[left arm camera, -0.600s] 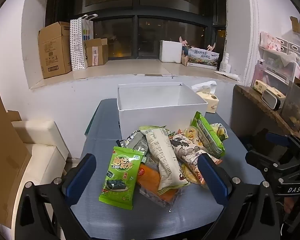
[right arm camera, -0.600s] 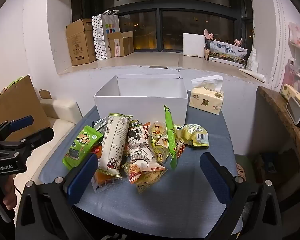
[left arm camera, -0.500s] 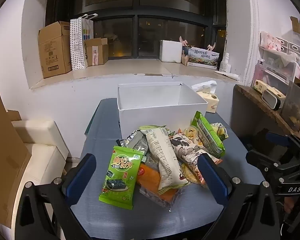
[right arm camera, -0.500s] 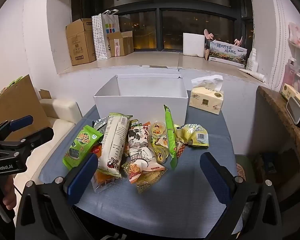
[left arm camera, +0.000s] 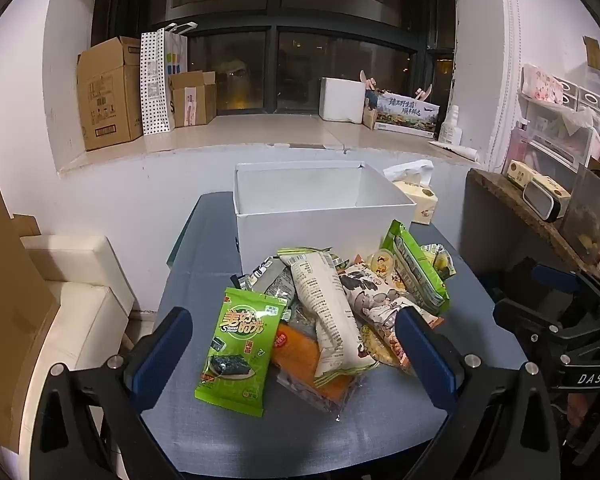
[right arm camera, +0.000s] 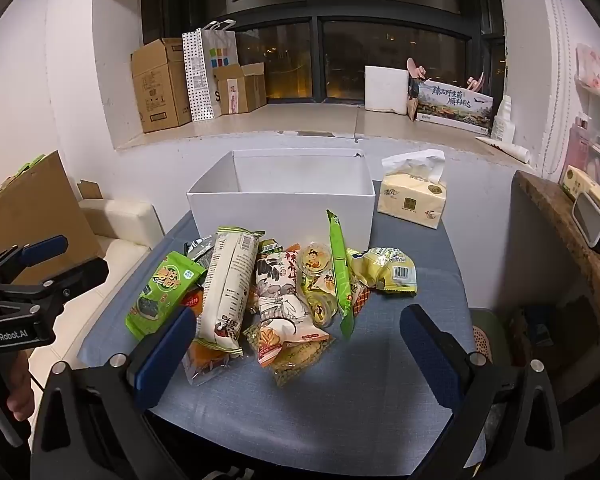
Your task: Organize snacks
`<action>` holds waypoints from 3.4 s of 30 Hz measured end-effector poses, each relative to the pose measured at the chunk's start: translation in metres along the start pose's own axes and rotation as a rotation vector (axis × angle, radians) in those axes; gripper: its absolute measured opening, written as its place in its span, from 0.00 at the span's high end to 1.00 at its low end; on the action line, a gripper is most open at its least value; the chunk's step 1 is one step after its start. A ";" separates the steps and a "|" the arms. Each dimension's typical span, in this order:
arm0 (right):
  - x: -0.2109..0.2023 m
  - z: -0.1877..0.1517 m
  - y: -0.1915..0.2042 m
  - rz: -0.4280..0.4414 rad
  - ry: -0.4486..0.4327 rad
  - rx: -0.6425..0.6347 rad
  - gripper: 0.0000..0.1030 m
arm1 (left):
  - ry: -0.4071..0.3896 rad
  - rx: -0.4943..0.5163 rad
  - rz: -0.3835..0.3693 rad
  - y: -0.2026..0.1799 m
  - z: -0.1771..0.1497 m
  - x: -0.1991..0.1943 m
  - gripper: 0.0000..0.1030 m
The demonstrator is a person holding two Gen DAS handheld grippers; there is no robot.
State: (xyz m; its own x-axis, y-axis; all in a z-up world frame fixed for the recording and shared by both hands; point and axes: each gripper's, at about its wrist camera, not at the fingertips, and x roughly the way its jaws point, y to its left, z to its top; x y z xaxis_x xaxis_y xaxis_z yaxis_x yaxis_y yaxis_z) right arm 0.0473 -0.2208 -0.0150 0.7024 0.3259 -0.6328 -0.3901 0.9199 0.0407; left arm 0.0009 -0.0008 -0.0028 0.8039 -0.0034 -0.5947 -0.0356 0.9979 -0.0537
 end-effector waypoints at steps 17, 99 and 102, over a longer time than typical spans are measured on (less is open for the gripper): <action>0.001 -0.001 -0.001 0.001 0.002 0.001 0.00 | 0.002 -0.005 -0.013 0.001 -0.002 0.003 0.00; 0.189 0.014 -0.039 -0.030 0.283 0.055 0.85 | 0.052 -0.031 0.011 0.016 -0.010 0.018 0.00; 0.181 0.014 -0.044 0.000 0.255 0.078 0.87 | 0.055 -0.032 0.005 0.018 -0.012 0.022 0.00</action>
State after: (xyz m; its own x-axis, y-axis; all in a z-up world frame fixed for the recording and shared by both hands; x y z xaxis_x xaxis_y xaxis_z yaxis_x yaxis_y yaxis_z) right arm 0.1998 -0.1988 -0.1209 0.5260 0.2690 -0.8068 -0.3362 0.9372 0.0933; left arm 0.0102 0.0158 -0.0264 0.7700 -0.0026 -0.6380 -0.0591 0.9954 -0.0754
